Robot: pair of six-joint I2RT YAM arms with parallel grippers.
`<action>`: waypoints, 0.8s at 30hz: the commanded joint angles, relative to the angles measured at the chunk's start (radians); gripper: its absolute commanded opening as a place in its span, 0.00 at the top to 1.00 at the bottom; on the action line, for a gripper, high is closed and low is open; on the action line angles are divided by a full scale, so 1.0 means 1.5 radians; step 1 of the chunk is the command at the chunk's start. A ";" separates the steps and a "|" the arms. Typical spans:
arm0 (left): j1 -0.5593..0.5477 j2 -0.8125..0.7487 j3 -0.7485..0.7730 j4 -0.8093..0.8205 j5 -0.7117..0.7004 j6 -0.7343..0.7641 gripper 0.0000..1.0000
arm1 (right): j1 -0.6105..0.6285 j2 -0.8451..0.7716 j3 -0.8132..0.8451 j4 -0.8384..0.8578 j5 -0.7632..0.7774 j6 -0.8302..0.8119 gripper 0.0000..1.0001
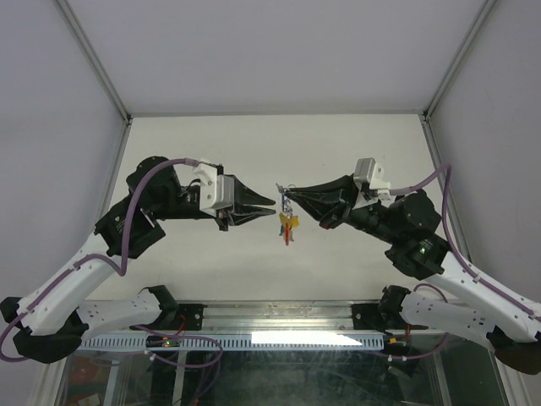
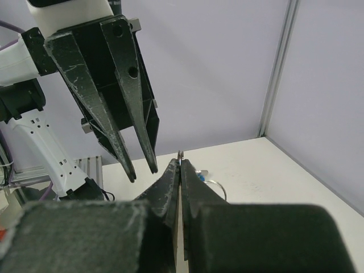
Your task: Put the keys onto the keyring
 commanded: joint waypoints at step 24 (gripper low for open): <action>-0.005 -0.038 -0.097 0.265 0.008 -0.157 0.66 | -0.002 -0.014 0.015 0.067 -0.077 0.015 1.00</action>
